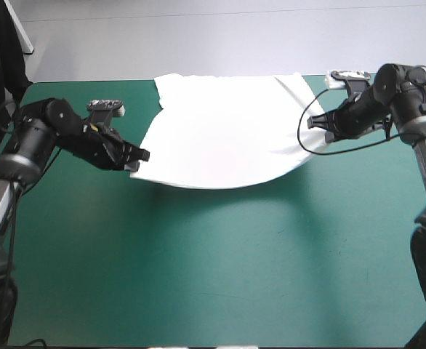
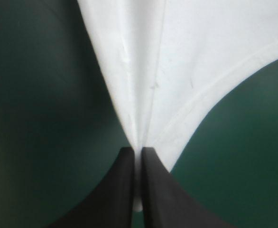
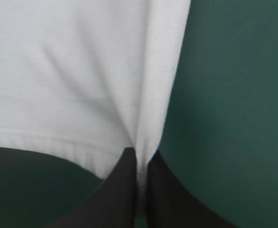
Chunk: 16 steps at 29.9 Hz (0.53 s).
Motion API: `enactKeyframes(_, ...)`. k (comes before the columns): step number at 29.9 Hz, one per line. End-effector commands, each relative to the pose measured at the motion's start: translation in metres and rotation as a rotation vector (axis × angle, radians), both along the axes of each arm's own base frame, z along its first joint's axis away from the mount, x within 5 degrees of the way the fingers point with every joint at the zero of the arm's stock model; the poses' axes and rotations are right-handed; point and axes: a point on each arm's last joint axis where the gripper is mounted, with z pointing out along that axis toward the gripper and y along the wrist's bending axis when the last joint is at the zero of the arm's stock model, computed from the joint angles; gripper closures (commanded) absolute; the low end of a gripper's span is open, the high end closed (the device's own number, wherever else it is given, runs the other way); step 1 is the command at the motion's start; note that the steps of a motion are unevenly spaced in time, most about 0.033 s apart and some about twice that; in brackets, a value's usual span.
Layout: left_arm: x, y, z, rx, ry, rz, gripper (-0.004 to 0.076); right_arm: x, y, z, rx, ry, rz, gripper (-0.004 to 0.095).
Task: Fold the cloth
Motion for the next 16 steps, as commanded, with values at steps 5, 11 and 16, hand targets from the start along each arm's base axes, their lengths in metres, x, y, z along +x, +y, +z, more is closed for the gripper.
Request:
enactKeyframes(5, -0.084, 0.009, -0.008, 0.003, -0.026, -0.02, 0.0733, -0.106, -0.019, -0.003, -0.179, 0.036, 0.008, 0.0923)
enactKeyframes(11, -0.135, 0.015, -0.031, 0.009, -0.001, -0.02, 0.0733, -0.169, -0.021, -0.04, -0.216, 0.13, 0.031, 0.0923)
enactKeyframes(16, -0.181, 0.017, -0.048, 0.054, 0.043, -0.068, 0.0733, -0.209, -0.018, -0.055, -0.235, 0.142, 0.057, 0.0923)
